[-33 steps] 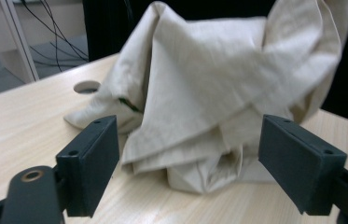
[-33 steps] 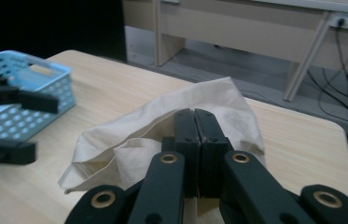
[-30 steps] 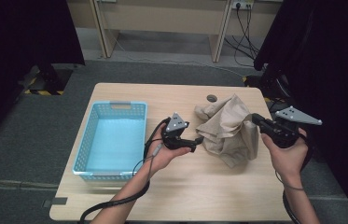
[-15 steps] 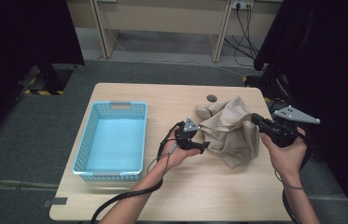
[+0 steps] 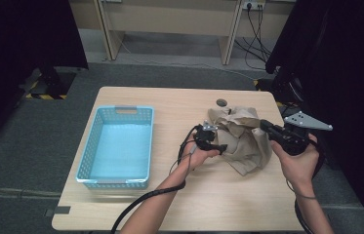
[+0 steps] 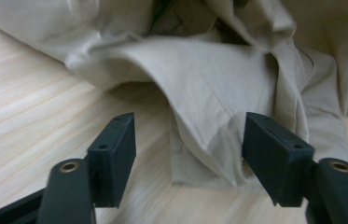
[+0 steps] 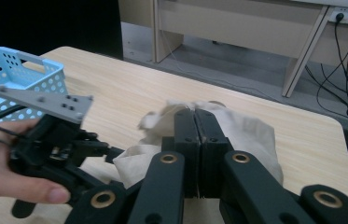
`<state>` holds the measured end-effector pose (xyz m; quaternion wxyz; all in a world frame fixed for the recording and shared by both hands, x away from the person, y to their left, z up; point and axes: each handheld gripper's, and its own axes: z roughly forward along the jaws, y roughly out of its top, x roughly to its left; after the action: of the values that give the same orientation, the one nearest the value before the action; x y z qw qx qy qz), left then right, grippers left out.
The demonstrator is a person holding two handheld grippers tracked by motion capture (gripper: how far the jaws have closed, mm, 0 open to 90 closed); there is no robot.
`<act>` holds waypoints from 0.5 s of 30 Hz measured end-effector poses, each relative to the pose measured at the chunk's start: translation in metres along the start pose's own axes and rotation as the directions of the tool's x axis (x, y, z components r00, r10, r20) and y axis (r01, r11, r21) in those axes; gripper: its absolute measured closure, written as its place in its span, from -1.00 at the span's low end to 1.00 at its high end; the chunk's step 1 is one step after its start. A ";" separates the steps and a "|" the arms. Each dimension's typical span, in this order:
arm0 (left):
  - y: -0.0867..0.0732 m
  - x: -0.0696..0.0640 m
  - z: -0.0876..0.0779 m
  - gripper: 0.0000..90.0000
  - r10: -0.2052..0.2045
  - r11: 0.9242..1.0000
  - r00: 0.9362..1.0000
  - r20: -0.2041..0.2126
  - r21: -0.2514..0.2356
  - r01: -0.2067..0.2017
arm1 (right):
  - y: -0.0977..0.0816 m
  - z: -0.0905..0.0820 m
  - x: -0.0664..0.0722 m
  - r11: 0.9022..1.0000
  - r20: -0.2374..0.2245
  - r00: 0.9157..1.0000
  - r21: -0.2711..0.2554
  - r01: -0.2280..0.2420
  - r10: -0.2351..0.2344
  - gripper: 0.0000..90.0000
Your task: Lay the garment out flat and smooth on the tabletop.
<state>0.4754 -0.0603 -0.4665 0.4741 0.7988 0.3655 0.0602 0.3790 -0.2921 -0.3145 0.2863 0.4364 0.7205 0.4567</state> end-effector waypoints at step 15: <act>0.002 -0.005 0.014 0.67 -0.037 0.999 0.999 0.035 -0.022 0.038 | -0.006 -0.009 -0.003 1.000 -0.008 1.000 -0.006 -0.007 0.007 0.98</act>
<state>0.4792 -0.0743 -0.4714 0.4902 0.7874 0.3714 0.0417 0.3714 -0.2998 -0.3162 0.2830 0.4360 0.7189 0.4615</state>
